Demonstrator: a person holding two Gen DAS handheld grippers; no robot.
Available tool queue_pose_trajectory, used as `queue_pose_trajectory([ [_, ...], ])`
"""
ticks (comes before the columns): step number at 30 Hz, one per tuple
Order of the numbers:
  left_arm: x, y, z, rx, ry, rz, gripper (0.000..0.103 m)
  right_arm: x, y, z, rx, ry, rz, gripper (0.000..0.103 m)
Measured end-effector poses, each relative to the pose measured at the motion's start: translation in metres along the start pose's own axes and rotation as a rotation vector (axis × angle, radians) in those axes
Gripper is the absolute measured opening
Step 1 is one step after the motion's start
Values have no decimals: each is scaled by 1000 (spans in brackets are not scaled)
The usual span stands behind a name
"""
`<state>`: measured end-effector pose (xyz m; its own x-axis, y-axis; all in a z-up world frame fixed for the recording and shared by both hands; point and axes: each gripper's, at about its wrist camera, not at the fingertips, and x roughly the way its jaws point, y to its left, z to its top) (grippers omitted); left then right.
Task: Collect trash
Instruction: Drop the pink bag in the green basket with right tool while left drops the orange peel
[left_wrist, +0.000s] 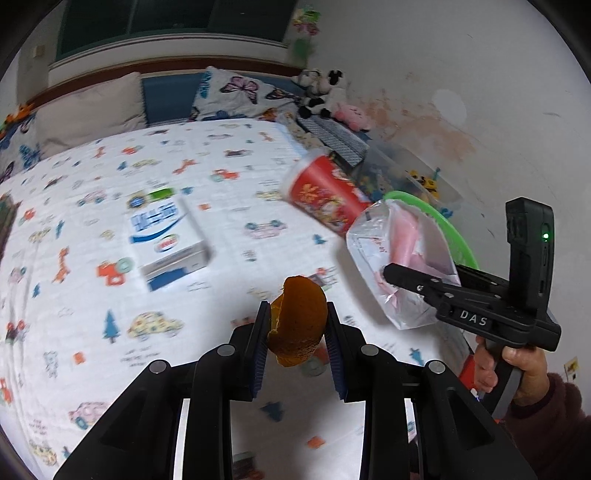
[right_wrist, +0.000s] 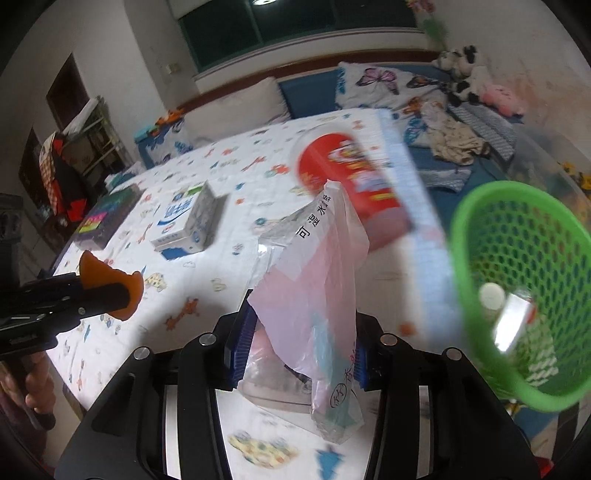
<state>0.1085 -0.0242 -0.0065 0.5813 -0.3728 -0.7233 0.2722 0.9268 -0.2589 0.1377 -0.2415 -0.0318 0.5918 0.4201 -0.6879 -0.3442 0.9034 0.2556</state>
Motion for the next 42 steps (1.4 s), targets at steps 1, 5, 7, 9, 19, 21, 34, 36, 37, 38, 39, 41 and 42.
queue_pose_trajectory([
  [1,3,-7,2,13,3,-9,28,-6,-8,-1,13,-9,-16,45],
  [5,15,-31,11,56,13,-36,28,-25,-43,-3,68,-32,-75,45],
  [7,22,-43,17,75,21,-48,28,-33,-62,-5,99,-41,-110,45],
  [9,28,-54,21,90,28,-63,28,-40,-81,-8,129,-46,-143,45],
  [19,59,-111,47,182,50,-109,28,-55,-162,-21,261,-46,-292,56],
  [21,66,-120,52,195,52,-120,28,-57,-171,-23,278,-49,-304,62],
  [34,113,-174,81,276,93,-163,28,-81,-188,-34,314,-93,-338,76],
  [36,123,-182,84,286,102,-166,28,-85,-188,-36,315,-98,-338,77],
  [37,128,-186,86,289,109,-170,28,-88,-188,-38,316,-102,-338,77],
  [38,131,-188,86,290,115,-173,28,-90,-188,-39,317,-105,-338,77],
  [39,136,-191,87,290,122,-175,28,-93,-188,-41,320,-111,-338,78],
  [41,145,-199,88,295,137,-180,28,-96,-188,-44,326,-116,-337,79],
  [42,149,-203,88,300,141,-176,28,-99,-188,-45,329,-120,-336,79],
])
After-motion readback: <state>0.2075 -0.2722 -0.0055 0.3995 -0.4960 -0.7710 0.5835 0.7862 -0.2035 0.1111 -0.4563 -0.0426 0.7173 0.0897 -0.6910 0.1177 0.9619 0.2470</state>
